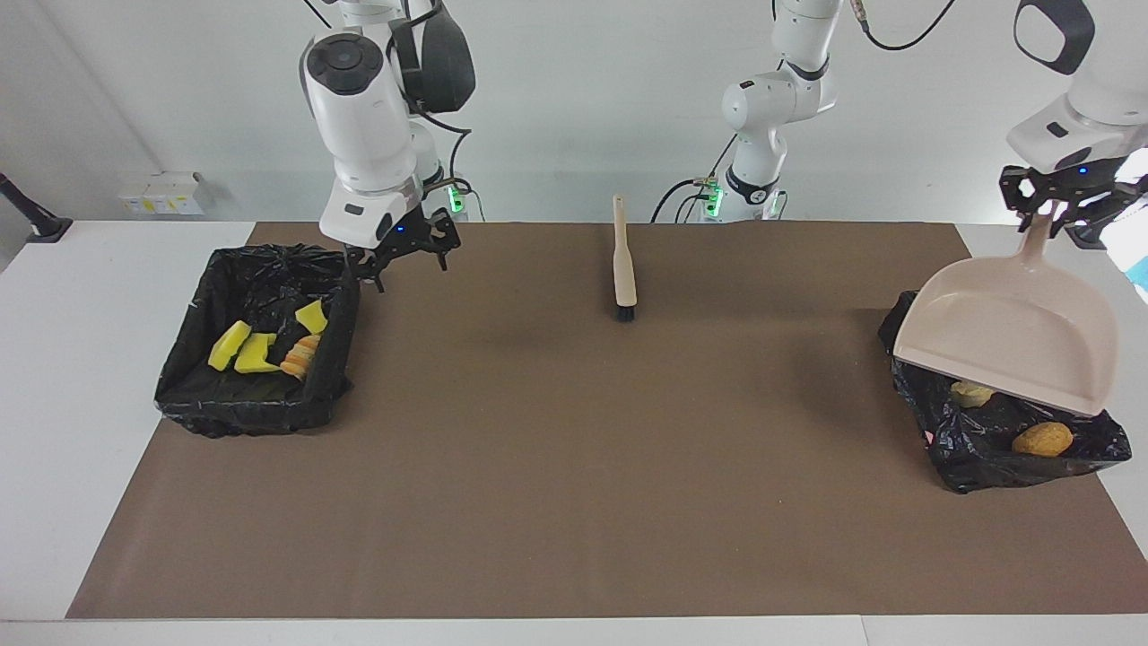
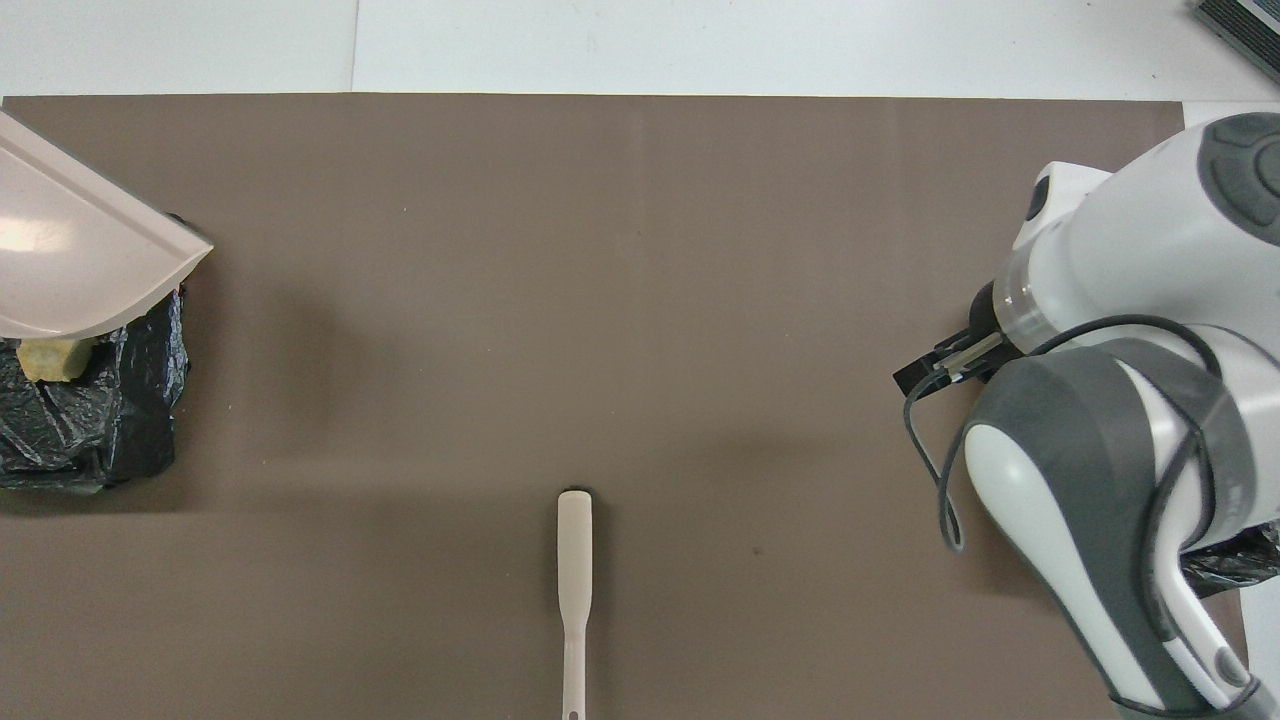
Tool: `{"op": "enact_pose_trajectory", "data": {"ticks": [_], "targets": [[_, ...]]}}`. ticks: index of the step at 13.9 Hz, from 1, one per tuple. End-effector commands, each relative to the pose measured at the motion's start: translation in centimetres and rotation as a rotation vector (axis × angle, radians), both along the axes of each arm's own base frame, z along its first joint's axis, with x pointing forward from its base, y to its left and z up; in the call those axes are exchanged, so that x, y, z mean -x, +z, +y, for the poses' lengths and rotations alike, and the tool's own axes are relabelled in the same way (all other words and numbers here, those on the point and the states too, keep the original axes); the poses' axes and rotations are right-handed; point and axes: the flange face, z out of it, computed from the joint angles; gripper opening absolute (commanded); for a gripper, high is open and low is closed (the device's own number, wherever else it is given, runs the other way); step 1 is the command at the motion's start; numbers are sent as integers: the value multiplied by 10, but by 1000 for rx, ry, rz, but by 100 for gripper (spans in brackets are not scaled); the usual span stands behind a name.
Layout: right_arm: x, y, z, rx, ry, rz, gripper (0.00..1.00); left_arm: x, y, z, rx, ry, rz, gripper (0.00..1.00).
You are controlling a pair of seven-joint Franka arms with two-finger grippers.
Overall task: Sweep and dump trash in bin
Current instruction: 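Bring the empty dustpan back to the mat center with the left gripper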
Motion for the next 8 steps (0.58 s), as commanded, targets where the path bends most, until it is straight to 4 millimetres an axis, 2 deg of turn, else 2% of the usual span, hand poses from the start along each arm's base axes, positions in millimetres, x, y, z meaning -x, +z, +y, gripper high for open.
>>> {"op": "enact_pose_trajectory", "data": {"ticks": [1, 3, 6, 8], "targets": [[-6, 6, -36, 23, -30, 2, 100, 13, -4, -58, 112, 166, -33, 0], [-13, 31, -66, 14, -69, -49, 100, 16, -13, -116, 162, 280, -49, 0], [-18, 35, -115, 14, -153, -76, 100, 19, -38, -202, 236, 412, -95, 0], [-19, 38, -135, 11, -201, -102, 100, 24, -59, -243, 271, 428, -92, 0]]}}
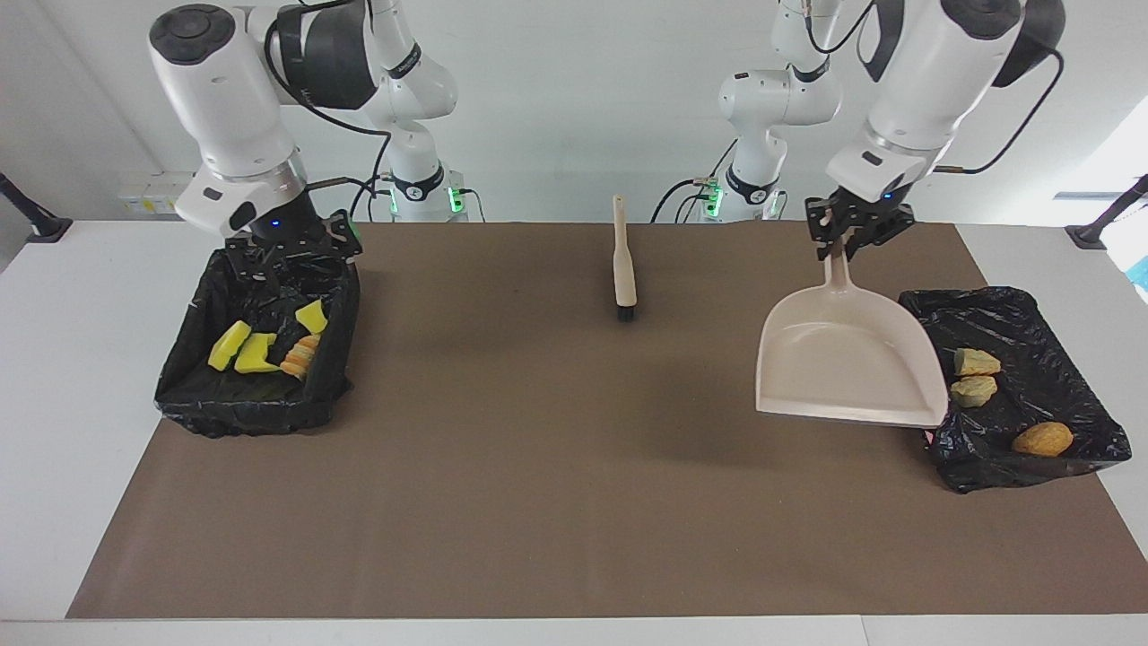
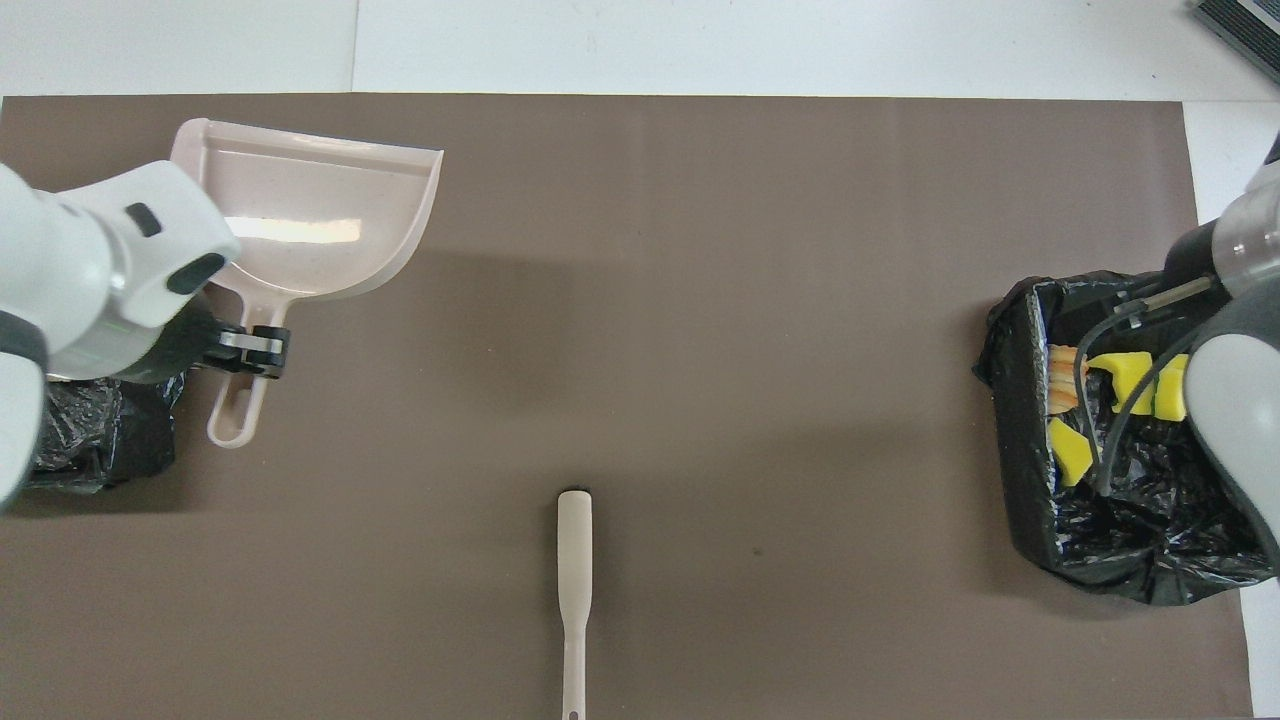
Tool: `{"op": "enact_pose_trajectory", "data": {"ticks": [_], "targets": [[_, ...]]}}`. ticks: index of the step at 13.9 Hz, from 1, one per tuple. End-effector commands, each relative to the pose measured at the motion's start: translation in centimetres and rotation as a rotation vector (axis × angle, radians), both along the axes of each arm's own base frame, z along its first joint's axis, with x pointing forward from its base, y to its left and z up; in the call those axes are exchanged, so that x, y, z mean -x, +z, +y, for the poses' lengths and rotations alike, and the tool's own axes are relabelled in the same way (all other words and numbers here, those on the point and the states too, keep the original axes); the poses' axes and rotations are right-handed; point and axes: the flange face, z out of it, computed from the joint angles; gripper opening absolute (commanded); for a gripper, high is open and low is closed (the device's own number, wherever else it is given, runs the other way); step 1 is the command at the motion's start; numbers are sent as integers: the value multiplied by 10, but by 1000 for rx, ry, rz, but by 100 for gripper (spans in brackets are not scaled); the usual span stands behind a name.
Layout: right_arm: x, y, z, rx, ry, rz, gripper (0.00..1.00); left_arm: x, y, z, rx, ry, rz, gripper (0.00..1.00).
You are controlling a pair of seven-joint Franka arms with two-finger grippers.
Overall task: Sweep and dump trash in bin
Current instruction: 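Bring the empty dustpan back to the mat center with the left gripper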
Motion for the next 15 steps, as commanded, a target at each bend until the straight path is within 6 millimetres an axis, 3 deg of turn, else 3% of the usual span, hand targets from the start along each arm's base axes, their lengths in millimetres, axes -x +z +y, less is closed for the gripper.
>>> {"op": "enact_pose_trajectory", "data": {"ticks": [1, 2, 5, 7, 8, 10, 12, 15], "targets": [[-2, 3, -24, 1, -33, -19, 100, 8, -32, -39, 57, 55, -18, 0], [0, 5, -31, -8, -82, -23, 100, 9, -45, -54, 65, 77, -30, 0], [13, 23, -26, -11, -240, -47, 100, 5, -87, -100, 79, 87, -36, 0], [22, 30, -28, -17, -260, -37, 100, 2, -138, -149, 92, 137, -32, 0], [28, 35, -31, -18, -270, -26, 100, -1, -156, -163, 105, 135, -44, 0], [31, 35, -43, -20, -292, -16, 100, 10, -172, -180, 95, 101, -25, 0], [32, 33, -43, -54, -300, -9, 100, 27, -191, -197, 88, 63, -14, 0], [35, 28, -36, -77, -342, -14, 100, 35, -208, -200, 77, 49, 1, 0]]}}
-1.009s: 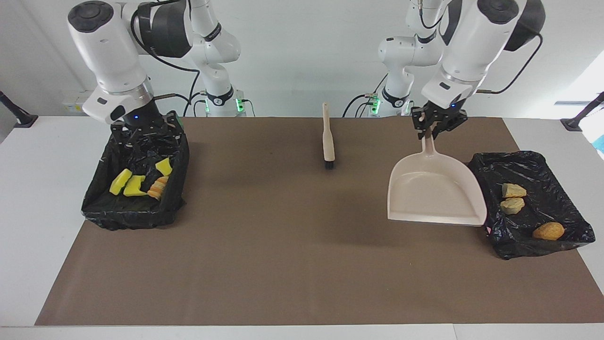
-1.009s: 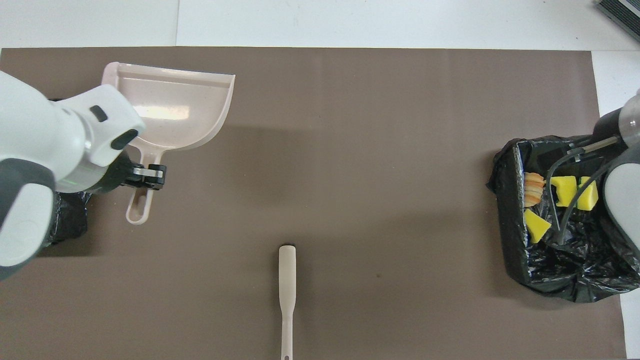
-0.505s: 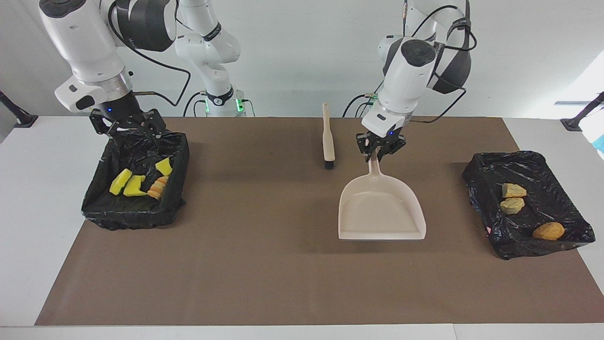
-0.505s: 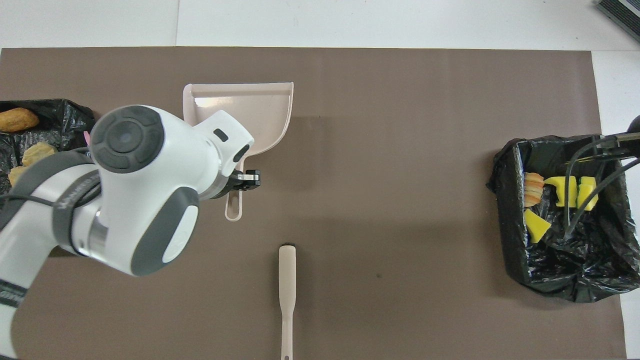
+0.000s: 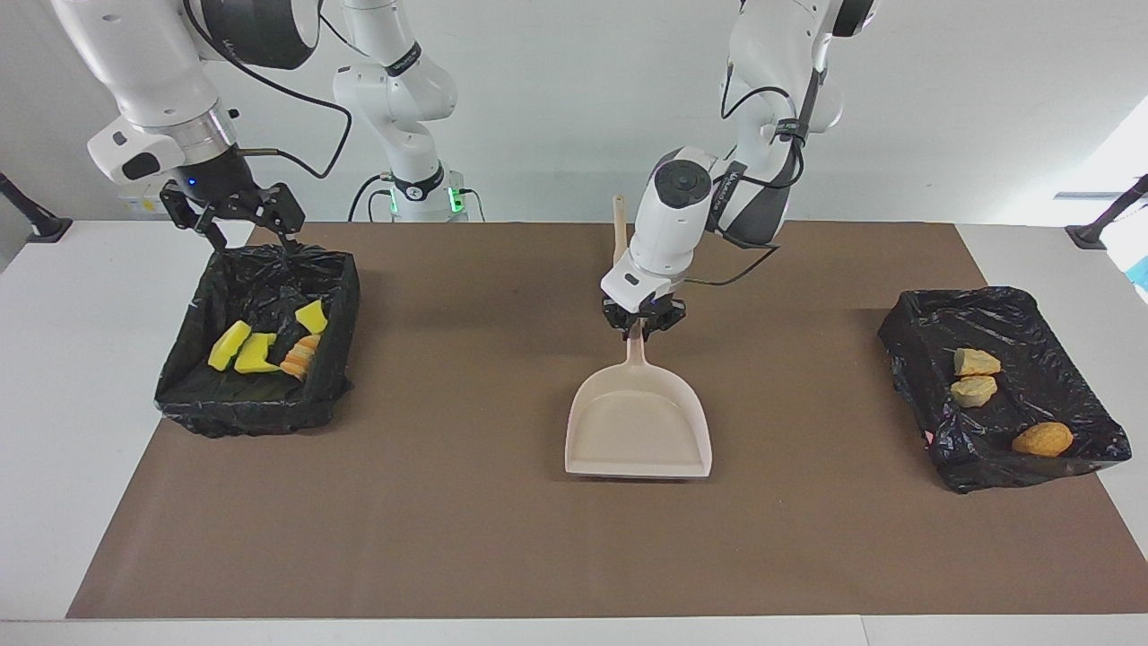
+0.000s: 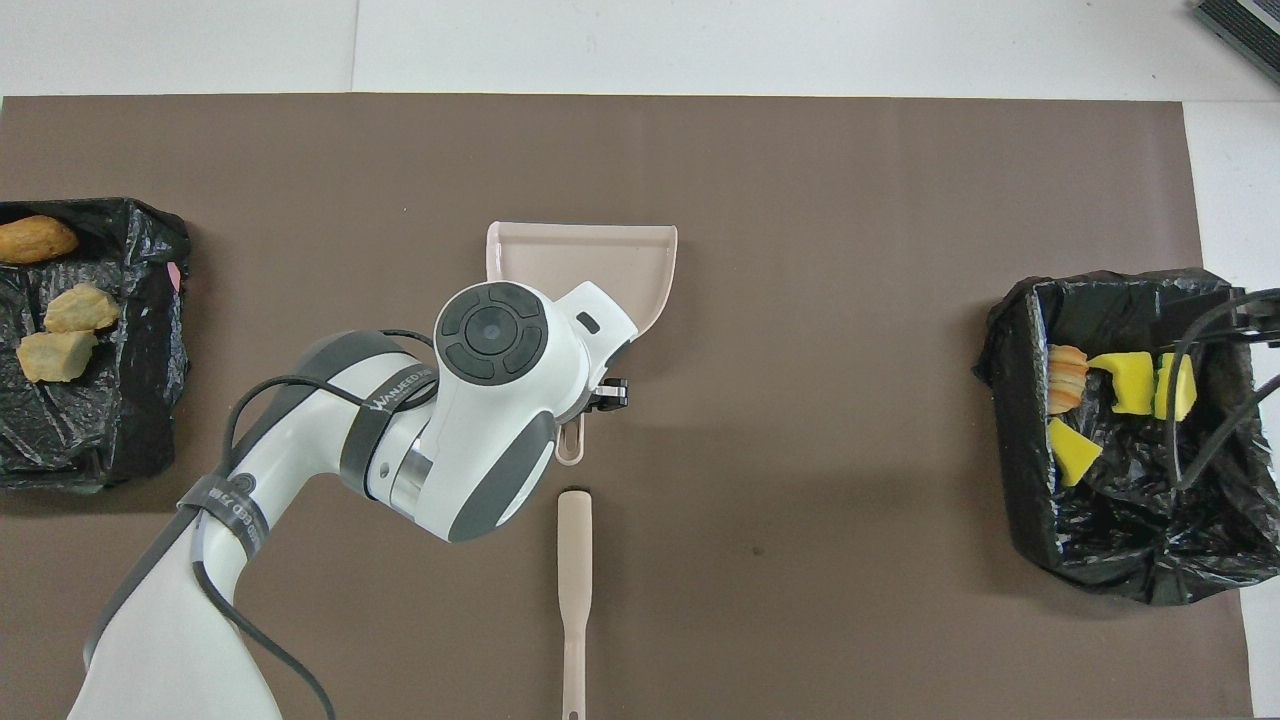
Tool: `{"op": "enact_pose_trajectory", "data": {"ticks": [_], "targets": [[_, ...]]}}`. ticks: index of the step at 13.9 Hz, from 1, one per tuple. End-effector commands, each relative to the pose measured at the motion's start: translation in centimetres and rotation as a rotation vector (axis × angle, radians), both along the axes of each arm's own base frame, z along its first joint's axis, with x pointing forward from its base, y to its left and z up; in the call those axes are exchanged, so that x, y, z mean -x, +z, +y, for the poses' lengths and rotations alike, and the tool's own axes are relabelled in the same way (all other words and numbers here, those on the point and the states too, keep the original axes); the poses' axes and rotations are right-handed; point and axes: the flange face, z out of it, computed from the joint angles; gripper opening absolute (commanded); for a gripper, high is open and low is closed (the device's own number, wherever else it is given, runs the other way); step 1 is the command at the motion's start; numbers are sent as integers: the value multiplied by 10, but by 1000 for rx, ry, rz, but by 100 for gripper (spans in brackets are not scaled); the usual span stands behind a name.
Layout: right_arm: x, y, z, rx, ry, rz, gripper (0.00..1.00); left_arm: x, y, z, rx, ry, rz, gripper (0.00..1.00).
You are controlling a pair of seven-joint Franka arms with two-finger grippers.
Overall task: Sweep and dump trash in bin
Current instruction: 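Bring the empty dustpan back to the mat center with the left gripper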
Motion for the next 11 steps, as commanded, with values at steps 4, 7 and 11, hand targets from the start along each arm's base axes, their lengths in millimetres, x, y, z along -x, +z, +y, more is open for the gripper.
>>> {"op": "enact_pose_trajectory", "data": {"ticks": [4, 7, 11], "targets": [[3, -3, 15, -21, -16, -11, 100, 16, -19, -7, 9, 1, -11, 0], [4, -3, 16, -21, -13, -12, 100, 13, -23, -8, 15, 30, -16, 69], [4, -3, 16, -21, -13, -12, 100, 4, 8, 5, 15, 37, -34, 100]]}}
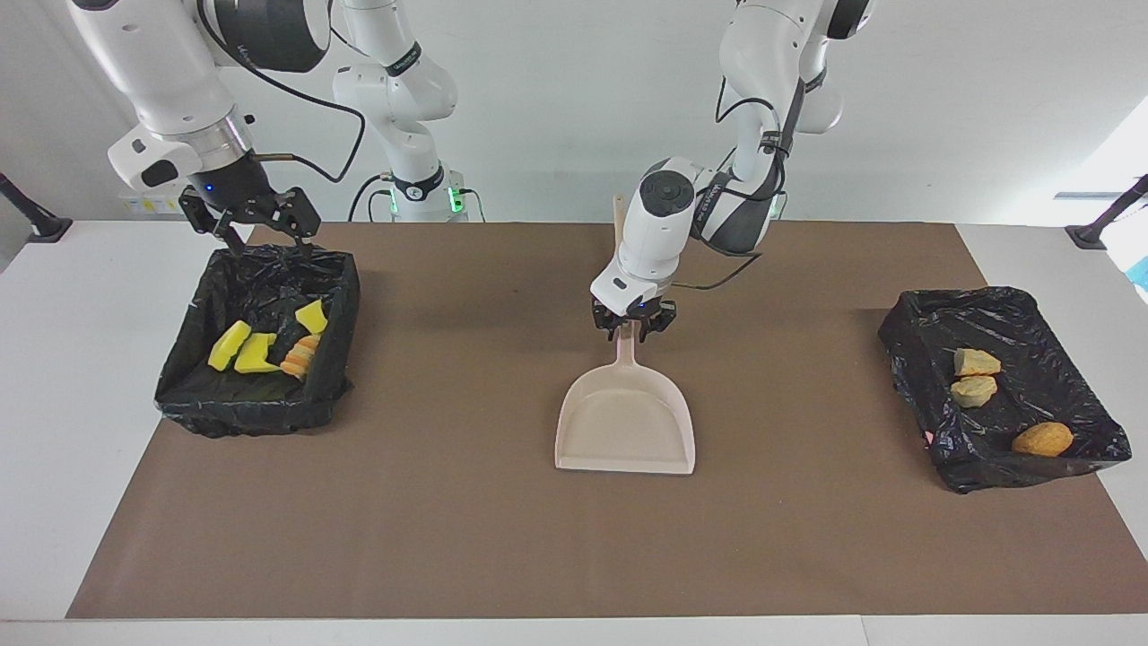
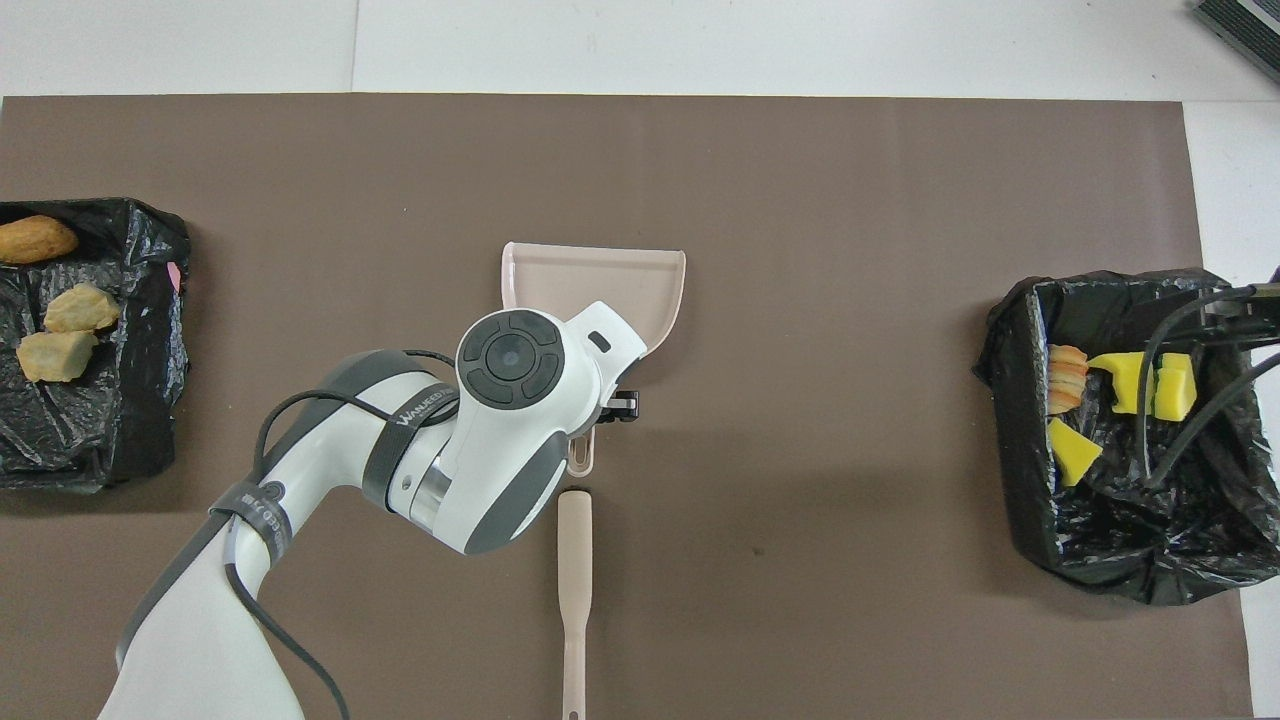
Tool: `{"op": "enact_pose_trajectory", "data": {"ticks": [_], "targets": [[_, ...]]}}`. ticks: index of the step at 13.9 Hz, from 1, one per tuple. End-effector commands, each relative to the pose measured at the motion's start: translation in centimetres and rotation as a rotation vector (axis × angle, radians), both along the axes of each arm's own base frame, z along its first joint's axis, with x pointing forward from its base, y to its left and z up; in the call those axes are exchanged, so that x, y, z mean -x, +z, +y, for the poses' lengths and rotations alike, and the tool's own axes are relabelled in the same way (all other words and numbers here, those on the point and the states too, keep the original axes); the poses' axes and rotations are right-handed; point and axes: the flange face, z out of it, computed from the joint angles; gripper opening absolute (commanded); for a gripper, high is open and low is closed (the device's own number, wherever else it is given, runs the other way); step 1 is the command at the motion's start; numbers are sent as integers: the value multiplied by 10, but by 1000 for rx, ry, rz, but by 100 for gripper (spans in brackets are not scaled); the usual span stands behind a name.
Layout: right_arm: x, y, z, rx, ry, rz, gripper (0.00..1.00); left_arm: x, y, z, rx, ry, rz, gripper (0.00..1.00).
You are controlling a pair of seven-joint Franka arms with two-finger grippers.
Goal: Sweep and dump trash in bin
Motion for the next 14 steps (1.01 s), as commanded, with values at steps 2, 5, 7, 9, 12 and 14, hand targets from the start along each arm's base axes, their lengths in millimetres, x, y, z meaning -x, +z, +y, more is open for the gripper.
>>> {"op": "enact_pose_trajectory", "data": {"ticks": [2, 5, 7, 9, 12, 14], "targets": [[5, 1, 3, -17, -19, -16, 100, -6, 46, 21, -6, 34, -11, 100], [5, 1, 3, -17, -19, -16, 100, -15, 113, 81, 0, 35, -52, 100], [5, 1, 3, -17, -19, -16, 100, -18, 148, 126, -9, 17, -58, 100], [5, 1, 3, -17, -19, -16, 100, -18, 168, 167, -24, -3, -42, 100], [5, 1, 3, -17, -19, -16, 100, -26, 178, 230, -41, -41, 1, 100], [5, 1, 3, -17, -19, -16, 100, -29, 205, 276, -42, -88, 7, 100]]}}
